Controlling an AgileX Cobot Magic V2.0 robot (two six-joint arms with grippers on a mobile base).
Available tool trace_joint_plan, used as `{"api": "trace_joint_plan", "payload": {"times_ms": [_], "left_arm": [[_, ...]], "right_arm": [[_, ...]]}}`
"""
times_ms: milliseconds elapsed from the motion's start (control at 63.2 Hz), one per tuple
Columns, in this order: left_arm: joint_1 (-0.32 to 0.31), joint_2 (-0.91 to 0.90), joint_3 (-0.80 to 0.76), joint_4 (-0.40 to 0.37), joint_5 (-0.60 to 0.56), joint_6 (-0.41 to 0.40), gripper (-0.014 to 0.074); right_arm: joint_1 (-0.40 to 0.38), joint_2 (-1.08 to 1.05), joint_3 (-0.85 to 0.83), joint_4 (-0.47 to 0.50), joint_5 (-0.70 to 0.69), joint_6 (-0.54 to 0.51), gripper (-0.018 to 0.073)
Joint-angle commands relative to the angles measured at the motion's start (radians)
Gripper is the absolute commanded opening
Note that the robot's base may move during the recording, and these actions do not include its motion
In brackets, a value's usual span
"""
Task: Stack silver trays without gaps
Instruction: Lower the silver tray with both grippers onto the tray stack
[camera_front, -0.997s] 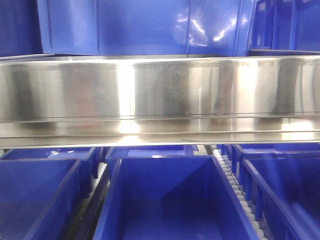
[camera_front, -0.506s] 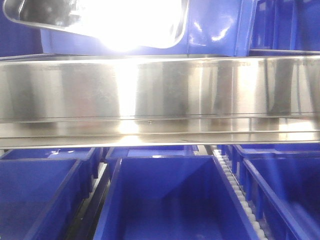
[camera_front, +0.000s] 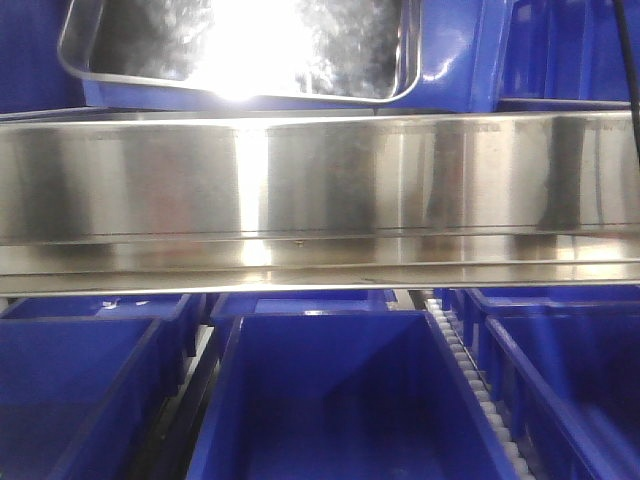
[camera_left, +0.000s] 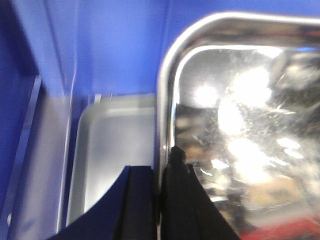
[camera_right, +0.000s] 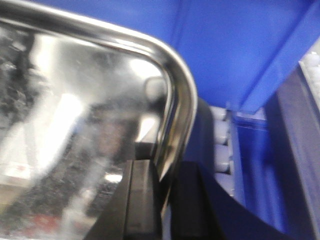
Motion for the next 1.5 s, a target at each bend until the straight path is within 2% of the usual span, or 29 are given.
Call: {"api": "trace_joint_plan", "payload": {"times_ms": [0, 158, 554, 712, 775, 902, 981, 1487], "left_arm": [[-0.03, -0.011, -0.028, -0.017, -0.081, -0.011, -0.0017], [-0.05, -0.005, -0.028, -0.02, -0.087, -0.011, -0.0017], [-0.05, 0.038, -0.028, -0.059, -0.073, -0.011, -0.0012], [-0.05, 0.04, -0.028, -0.059, -0.048, -0.011, 0.0057], [-0.05, 0.04, -0.028, -0.059, -0.036, -0.011, 0.0103], [-0.05, 0.04, -0.028, -0.056, -0.026, -0.011, 0.0184], [-0.05, 0.04, -0.028, -0.056, -0.02, -0.011, 0.022], [-0.05, 0.04, -0.028, -0.049, 0.054, -0.011, 0.0227]], "right_arm": [[0.006, 0.0, -0.006, -0.042, -0.029, -0.036, -0.0078], [0.006, 0.0, -0.008, -0.104, -0.016, -0.036, -0.0078], [0.004, 0.0, -0.008, -0.102, -0.026, -0.036, -0.0078], [0.004, 0.0, -0.008, -0.065, -0.026, -0.036, -0.0065], [0.004, 0.0, -0.008, -0.041, -0.026, -0.036, -0.0022], [0.004, 0.0, -0.008, -0.012, -0.022, -0.036, 0.0155], [0.004, 0.0, -0.008, -0.012, 0.0, -0.036, 0.0224], [0.004, 0.0, -0.008, -0.012, 0.044, -0.036, 0.0201]]}}
